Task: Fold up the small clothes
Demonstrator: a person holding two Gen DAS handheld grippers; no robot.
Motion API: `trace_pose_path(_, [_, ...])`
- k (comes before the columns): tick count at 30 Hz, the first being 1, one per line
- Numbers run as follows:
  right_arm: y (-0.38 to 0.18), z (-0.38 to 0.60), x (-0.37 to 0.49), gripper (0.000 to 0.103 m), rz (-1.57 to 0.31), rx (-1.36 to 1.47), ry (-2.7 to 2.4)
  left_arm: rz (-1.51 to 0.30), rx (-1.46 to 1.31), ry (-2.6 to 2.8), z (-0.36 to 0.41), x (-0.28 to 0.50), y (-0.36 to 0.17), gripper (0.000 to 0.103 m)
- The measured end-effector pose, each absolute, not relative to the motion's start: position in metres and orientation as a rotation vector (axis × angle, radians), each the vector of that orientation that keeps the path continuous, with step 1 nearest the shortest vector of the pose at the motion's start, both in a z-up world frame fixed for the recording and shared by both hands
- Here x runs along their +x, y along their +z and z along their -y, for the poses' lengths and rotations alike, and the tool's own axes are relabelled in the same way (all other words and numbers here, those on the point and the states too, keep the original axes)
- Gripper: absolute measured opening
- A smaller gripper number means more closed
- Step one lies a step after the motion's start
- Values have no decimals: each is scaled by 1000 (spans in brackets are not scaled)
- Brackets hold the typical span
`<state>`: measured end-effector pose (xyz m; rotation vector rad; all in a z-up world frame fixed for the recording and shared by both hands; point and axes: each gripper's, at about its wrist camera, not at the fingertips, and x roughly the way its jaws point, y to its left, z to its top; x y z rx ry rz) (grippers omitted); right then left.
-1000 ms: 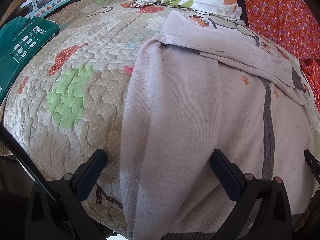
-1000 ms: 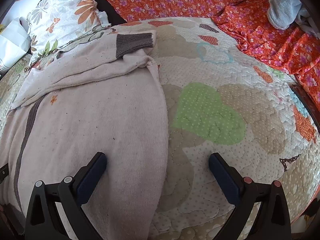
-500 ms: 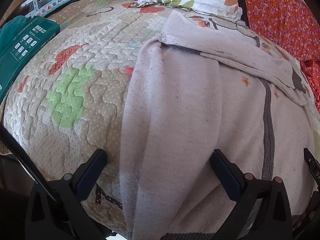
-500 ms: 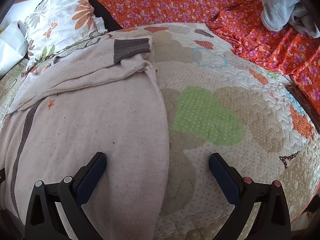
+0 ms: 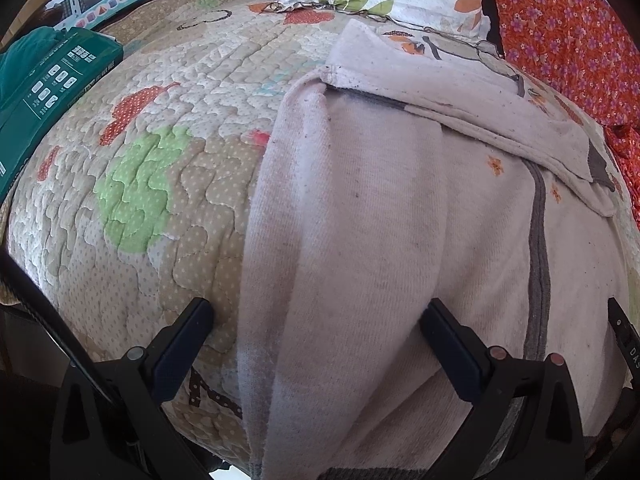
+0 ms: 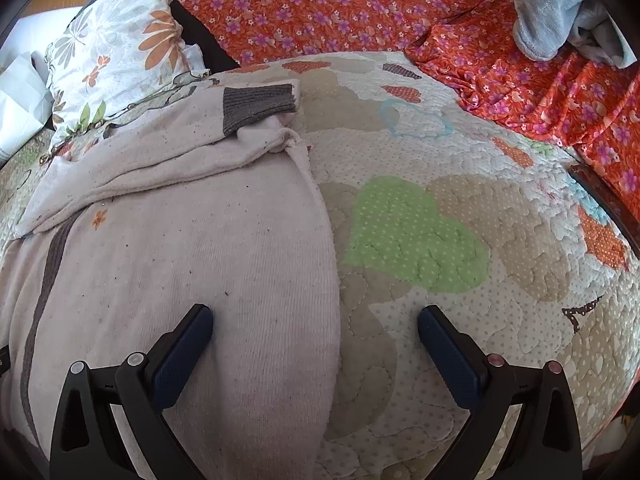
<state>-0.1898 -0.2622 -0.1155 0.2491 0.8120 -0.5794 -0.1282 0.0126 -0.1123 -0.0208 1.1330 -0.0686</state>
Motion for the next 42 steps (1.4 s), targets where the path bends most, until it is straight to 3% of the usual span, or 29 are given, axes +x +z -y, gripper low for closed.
trace_pose_path(42, [-117,264,-188,103,-808,243,-615,-1174,-24,-79,-12,-130,-115,103])
